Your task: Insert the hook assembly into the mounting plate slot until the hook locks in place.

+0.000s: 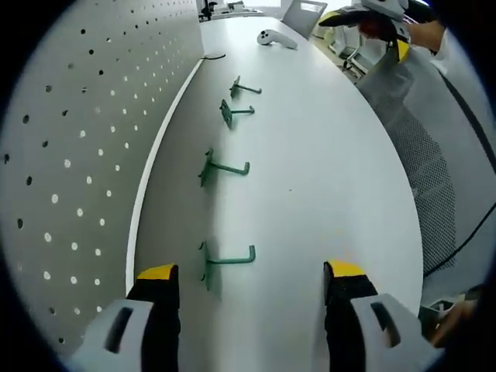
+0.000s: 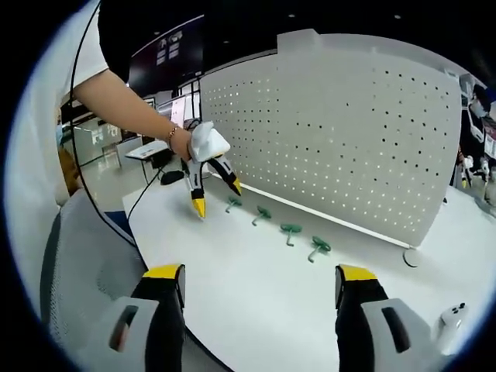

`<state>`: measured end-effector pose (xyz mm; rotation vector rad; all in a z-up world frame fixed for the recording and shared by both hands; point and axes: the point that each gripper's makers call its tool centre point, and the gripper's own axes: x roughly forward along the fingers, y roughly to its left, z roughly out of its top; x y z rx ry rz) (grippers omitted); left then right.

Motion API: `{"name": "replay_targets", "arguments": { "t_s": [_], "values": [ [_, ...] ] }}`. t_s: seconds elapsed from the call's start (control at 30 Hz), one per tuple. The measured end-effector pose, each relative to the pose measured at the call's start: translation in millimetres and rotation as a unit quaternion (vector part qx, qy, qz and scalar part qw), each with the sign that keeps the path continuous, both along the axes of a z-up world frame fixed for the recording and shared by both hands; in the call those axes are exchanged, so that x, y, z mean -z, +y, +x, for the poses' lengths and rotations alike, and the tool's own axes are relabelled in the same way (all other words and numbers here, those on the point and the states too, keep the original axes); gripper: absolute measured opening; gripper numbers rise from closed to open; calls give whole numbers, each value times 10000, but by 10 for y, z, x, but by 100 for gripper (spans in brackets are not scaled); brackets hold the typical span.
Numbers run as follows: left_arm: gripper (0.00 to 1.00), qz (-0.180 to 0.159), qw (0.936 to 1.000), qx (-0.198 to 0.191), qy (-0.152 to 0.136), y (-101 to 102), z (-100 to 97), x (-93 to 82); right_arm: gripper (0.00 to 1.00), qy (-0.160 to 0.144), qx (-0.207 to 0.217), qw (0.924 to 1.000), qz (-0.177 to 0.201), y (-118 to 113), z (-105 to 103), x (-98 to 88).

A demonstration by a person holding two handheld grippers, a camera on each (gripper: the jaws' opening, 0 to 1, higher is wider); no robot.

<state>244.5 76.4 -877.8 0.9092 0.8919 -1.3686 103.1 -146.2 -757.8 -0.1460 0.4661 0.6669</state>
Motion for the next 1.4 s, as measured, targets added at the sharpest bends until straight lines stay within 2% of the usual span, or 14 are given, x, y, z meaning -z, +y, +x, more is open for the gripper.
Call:
{"name": "replay_targets", "arguments": {
  "t_s": [0.2,0.23,0.67,1.0,1.17,1.33,1.4],
  "values": [
    [76,177,9998,106,50,50,-35,83,77,18,4,10000,-5,-6,-12,11],
    [76,84,9999,45,53,26,-26,70,77,17,4,10000,-8,-7,-12,10],
    [73,116,9998,126,54,44,8,64,76,21,-15,10000,-2,10,-19,13],
    [52,153,9999,49,42,66,116,33,76,13,-17,10000,-24,6,-19,14],
    [41,12,9996,-291,45,68,202,10,76,-18,-37,10000,-6,18,-19,2],
    [36,49,9994,-338,16,64,217,7,76,-18,-45,10000,-25,20,-17,5],
    [30,51,9992,-394,7,69,235,6,76,-7,-45,10000,-23,23,-18,8]
  ]
}}
